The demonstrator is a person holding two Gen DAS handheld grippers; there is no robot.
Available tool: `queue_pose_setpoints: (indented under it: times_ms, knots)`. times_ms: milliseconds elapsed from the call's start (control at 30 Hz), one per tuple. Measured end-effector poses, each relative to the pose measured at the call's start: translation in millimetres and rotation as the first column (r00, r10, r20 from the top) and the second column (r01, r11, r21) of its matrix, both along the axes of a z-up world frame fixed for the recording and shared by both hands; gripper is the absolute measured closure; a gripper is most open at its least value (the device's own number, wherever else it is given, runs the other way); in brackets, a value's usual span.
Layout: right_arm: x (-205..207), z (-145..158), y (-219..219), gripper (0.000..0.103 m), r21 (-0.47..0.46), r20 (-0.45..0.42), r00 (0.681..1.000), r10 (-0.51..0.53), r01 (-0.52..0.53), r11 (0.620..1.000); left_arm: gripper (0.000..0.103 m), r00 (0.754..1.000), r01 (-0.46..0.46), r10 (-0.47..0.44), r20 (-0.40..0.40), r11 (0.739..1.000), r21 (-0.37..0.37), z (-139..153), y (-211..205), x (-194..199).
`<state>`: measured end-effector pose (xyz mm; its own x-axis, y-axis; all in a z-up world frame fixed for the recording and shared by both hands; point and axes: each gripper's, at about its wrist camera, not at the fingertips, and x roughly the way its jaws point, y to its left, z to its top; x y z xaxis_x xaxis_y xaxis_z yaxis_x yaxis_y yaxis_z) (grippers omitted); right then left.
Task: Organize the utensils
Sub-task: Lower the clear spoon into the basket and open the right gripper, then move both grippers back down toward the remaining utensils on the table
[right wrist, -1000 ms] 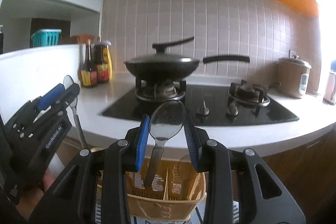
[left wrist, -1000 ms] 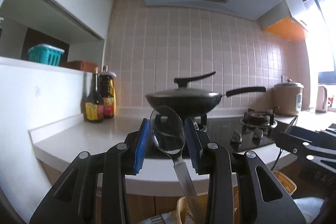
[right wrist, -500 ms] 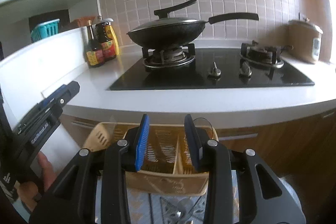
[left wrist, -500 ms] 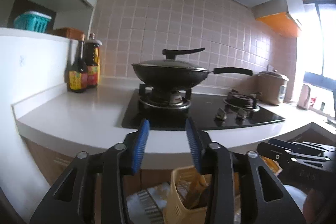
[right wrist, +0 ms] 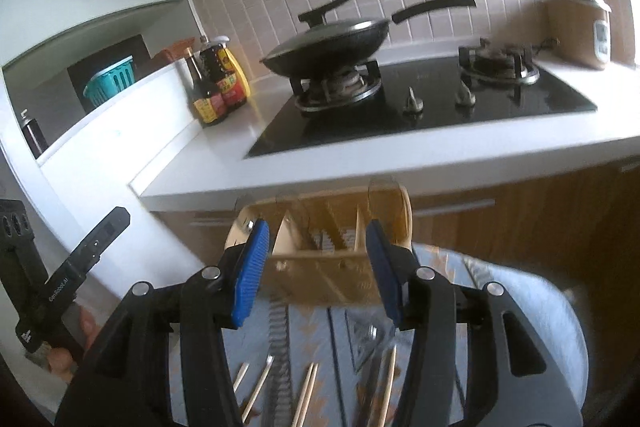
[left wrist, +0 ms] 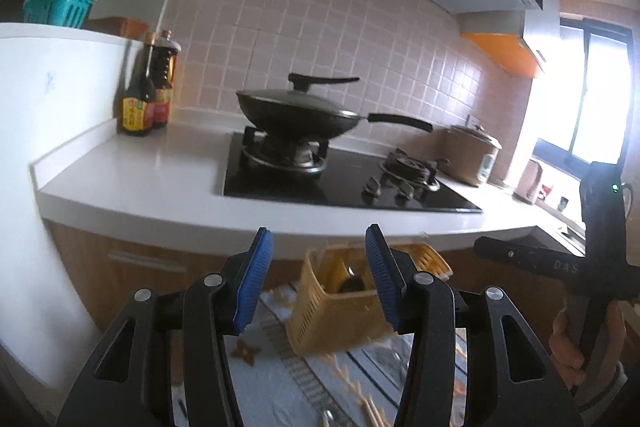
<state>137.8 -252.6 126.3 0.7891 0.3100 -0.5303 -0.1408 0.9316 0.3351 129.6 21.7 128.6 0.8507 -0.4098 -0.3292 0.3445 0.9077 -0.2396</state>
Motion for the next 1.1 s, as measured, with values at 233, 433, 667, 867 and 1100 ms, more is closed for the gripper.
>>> queue_pose_setpoints:
  times_ms: [233, 433, 667, 867, 1100]
  knots:
    - [-24.9, -10.9, -8.5, 0.056, -0.002, -0.111, 0.994, -0.001, 0.001, 1.0, 0.05, 0.997, 0.057, -0.053, -0.064, 0.997, 0.055, -5.2, -8.3, -30.4]
    - [-28.2, -44.7, -10.1, 0.056, 0.0, -0.241, 0.97, 0.027, -0.028, 1.0, 0.05, 0.986, 0.079, -0.045, -0.162, 0.974, 0.213, -36.0, -23.2, -43.2]
    - [-23.7, -92.1, -1.6, 0.056, -0.058, -0.339, 0.94, 0.041, -0.064, 0.996, 0.052, 0.91, 0.158, -0.043, -0.412, 0.955, 0.25, -101.2, -7.7, -34.5]
    - [-3.4, -115.6, 1.5, 0.056, -0.07, -0.401, 0.916, 0.026, -0.059, 0.996, 0.052, 0.822, 0.231, -0.12, -0.557, 0.964, 0.133, -134.7, -9.5, -9.2]
    - [31.0, -129.1, 1.9, 0.047, -0.098, -0.444, 0.896, -0.005, -0.043, 0.994, 0.05, 0.814, 0.279, -0.128, -0.566, 0.941, 0.19, -149.8, -48.3, 3.2]
